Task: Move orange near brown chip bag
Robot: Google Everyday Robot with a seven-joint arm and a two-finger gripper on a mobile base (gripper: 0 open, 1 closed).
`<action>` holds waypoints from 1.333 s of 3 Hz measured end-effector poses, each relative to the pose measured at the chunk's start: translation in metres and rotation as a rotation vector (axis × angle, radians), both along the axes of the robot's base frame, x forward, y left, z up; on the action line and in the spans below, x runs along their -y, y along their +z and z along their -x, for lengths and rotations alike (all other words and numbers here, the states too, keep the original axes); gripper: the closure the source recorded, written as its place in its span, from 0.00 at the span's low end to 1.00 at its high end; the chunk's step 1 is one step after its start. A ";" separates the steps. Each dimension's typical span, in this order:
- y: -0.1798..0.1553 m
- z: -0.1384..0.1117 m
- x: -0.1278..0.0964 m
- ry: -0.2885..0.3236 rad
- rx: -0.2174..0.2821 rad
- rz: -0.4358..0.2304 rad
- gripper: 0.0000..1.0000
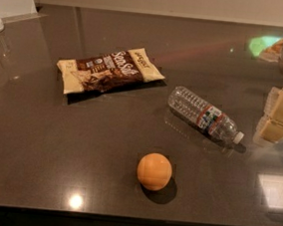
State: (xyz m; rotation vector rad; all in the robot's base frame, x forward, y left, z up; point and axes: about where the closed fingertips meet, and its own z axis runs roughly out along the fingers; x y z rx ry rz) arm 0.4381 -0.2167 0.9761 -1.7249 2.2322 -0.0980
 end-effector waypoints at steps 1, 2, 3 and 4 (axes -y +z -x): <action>0.001 0.000 -0.001 0.003 0.004 -0.001 0.00; -0.007 0.009 -0.020 0.085 0.002 -0.029 0.00; -0.025 0.025 -0.056 0.205 -0.007 -0.087 0.00; -0.046 0.040 -0.096 0.293 -0.036 -0.141 0.00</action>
Offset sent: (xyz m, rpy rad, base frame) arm -0.0291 0.0536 -0.0262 0.0829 0.0251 0.2440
